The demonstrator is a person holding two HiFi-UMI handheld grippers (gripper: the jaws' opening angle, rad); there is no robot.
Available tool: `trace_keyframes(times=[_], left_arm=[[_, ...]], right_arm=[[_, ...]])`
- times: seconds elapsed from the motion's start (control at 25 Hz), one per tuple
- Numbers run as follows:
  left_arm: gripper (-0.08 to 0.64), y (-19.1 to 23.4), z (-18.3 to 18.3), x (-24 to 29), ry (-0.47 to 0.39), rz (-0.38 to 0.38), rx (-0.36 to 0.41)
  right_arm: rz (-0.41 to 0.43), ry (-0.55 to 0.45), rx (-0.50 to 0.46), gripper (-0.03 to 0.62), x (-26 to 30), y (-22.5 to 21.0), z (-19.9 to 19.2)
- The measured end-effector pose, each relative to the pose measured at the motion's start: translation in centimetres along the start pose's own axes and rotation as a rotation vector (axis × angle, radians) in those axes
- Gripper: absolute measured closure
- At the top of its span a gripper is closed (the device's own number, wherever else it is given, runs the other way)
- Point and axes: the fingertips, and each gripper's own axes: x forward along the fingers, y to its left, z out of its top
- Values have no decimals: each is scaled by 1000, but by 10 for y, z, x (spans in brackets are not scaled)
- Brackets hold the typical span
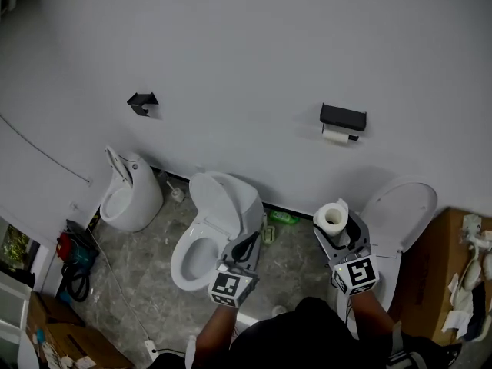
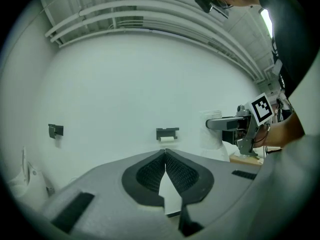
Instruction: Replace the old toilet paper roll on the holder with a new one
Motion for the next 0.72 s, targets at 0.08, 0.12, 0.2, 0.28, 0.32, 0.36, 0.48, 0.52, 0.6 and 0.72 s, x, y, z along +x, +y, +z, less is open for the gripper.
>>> trace_keyframes(times=[0.08, 0.12, 0.2, 0.28, 0.32, 0.36, 0.48, 0.52, 0.6, 0.72], left_arm=[[554, 1, 1, 11, -6, -27, -6], [554, 1, 1, 16, -8, -42, -8], [554, 2, 2, 28, -10, -68, -11], [554, 2, 2, 41, -12, -88, -23], [554, 2, 3, 49, -14, -97, -29], [554, 1, 3, 58, -16, -107, -31], [554, -1, 4, 86, -13, -142, -20], [554, -2, 4, 96, -10, -153, -16], [554, -3, 7, 119, -8, -174, -1], [554, -6, 13, 152, -11, -195, 20]], right_arm=[[-39, 14, 4, 287, -2, -9, -4], [-58, 21, 7, 287, -3, -14, -5], [-95, 32, 10, 287, -3, -25, -8], [-121, 37, 13, 287, -1, -36, -9], [-130, 37, 17, 287, 0, -42, -10], [-139, 34, 25, 287, 2, -48, -11], [-156, 19, 57, 287, 8, -68, -13], [-161, 16, 60, 287, 10, -75, -13], [-168, 13, 54, 287, 17, -90, -15], [-188, 15, 51, 287, 26, -116, -21]])
